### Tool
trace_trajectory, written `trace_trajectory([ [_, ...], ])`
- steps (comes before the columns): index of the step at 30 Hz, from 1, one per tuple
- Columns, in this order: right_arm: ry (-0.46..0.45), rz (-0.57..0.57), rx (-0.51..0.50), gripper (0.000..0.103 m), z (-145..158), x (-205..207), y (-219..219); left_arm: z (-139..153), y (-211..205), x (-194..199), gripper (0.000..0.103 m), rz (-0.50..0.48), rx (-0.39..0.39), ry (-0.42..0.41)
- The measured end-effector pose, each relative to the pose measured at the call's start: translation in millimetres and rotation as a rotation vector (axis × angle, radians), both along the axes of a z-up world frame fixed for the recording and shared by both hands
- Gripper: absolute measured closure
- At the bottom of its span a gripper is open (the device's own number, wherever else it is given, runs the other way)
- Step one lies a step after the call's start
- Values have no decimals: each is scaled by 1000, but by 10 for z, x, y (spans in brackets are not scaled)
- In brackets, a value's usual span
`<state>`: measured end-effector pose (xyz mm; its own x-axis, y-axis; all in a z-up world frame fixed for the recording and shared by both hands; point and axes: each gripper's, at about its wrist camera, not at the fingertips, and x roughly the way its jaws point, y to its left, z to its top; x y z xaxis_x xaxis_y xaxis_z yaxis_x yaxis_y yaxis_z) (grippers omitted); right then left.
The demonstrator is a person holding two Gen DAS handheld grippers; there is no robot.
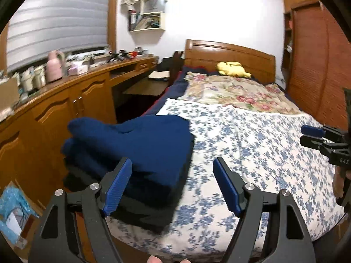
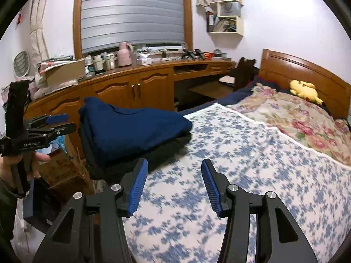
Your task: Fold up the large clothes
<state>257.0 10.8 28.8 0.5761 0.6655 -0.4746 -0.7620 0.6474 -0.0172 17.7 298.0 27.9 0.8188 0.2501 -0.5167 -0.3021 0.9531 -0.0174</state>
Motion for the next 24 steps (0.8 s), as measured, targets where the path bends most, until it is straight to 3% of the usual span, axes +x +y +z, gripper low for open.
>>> trace_trajectory([
  [10, 1, -84, -5, 34, -217, -331, -363, -130, -782, 311, 26, -214, -33, -27],
  [24, 19, -337, 44, 16, -348, -1229, -1377, -293, -2098, 319, 26, -378, -33, -45],
])
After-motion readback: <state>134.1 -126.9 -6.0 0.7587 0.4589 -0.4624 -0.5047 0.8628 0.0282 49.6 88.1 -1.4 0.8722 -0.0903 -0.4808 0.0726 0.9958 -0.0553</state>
